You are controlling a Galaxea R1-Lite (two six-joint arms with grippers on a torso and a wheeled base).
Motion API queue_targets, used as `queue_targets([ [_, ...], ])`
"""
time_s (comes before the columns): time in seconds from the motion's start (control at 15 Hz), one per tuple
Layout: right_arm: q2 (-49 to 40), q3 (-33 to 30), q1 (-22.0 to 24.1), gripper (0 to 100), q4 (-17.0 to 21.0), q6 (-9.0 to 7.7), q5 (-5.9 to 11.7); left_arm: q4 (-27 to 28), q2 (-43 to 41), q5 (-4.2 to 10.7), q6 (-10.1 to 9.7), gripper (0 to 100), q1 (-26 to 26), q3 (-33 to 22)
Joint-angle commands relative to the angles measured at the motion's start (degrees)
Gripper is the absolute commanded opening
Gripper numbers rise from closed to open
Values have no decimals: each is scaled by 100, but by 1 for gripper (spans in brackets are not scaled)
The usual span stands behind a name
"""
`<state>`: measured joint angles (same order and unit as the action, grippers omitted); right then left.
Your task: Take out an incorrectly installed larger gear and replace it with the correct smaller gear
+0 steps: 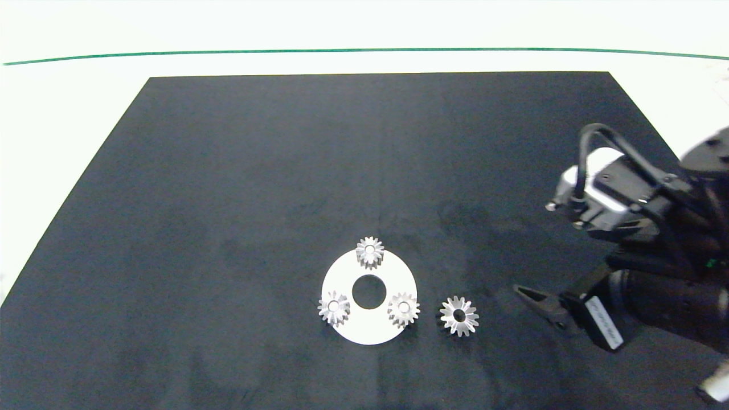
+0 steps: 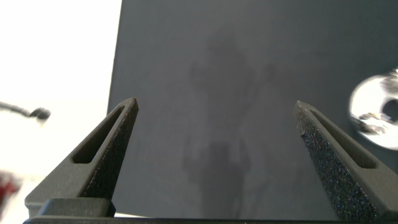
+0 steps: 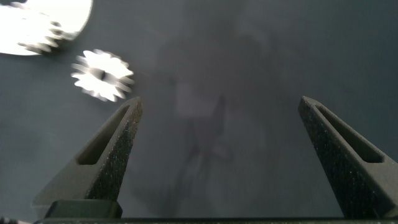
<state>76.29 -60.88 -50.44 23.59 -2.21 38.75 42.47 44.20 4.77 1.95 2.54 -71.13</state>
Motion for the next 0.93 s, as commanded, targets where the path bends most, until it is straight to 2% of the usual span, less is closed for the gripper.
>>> queue_targets([
  [0.07,-2531,2001,52,100,-566,71,739,24,-1151,-362,244,100,-271,258],
  [0.13,-2786,2238,52,100,-575,71,923,24,-1309,-354,271,100,-245,346],
  [0.2,-3507,2748,114,100,-601,62,1152,33,-1784,-354,271,100,-148,548],
  [0.33,-4157,3073,536,100,-583,-34,1152,33,-2241,-354,271,100,63,908],
  [0.4,-4755,3249,1019,100,-575,-307,1161,33,-2610,-380,271,100,318,1216],
  [0.47,-5106,3328,1388,100,-575,-447,1152,24,-2812,-380,271,100,406,1409],
  [0.67,-6091,3381,2742,100,-557,-667,1161,7,-3295,-380,244,100,414,1761],
  [0.8,-6636,3539,3454,100,-566,-702,1161,-2,-3664,-389,236,100,485,2033],
  [0.93,-7058,3680,4034,100,-566,-649,1143,-11,-3902,-380,227,100,520,2209],
])
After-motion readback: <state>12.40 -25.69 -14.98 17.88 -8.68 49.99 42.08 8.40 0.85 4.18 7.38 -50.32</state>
